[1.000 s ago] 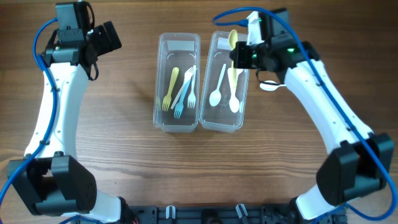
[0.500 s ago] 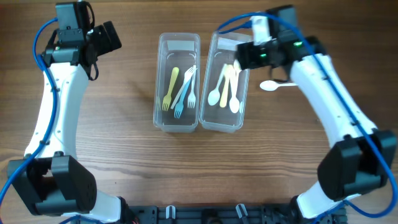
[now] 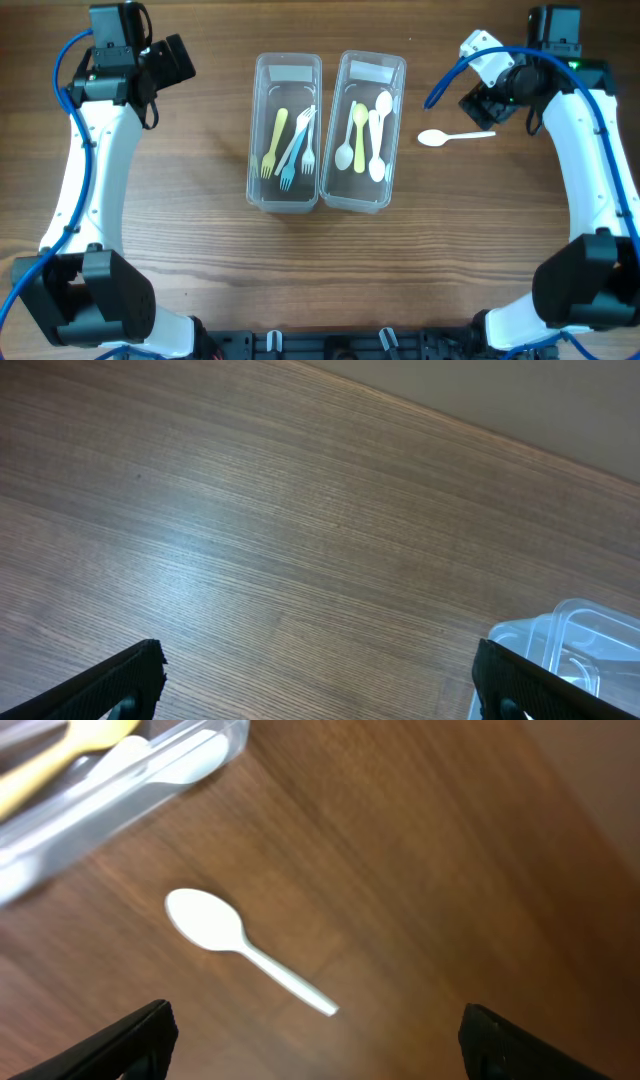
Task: Pack container
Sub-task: 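Move the right gripper to the last white spoon and grasp it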
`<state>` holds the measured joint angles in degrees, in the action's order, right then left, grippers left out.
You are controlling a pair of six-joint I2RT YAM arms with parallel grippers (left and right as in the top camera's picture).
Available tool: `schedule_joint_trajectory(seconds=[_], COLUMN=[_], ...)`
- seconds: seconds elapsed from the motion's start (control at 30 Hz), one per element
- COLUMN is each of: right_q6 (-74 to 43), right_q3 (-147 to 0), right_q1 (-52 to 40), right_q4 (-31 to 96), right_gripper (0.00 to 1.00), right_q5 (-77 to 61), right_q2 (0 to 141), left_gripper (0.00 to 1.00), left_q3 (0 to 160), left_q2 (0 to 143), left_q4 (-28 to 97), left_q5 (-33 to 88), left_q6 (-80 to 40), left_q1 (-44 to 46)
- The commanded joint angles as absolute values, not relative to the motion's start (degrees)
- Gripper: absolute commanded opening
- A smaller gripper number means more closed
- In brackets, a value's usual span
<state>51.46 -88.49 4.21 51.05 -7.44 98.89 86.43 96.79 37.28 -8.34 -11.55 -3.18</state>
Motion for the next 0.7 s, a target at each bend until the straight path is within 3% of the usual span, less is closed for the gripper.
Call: schedule_joint_trajectory(seconds=[0.0, 0.27, 0.67], right_q6=[56.73, 44.38, 44.80], right_q3=[-87.61, -87.61, -87.61], right_q1=[6.55, 12.14, 13.37], right_q4=[48.66, 37.76, 37.95], right_gripper=[0.91, 0.95, 0.96], right_q5=[-6.04, -3.60, -4.05], right_q2=[104.09, 112.71, 120.68], left_gripper=[1.00, 1.00, 1.00], left_q3=[87.24, 87.24, 87.24], left_q2=[96.01, 96.01, 96.01], left_q4=[37.10, 37.10, 37.10], left_q5=[-8.64, -8.64, -8.64], left_q6=[-12.47, -12.47, -12.47], left_q1=[-3.38, -3.38, -3.38])
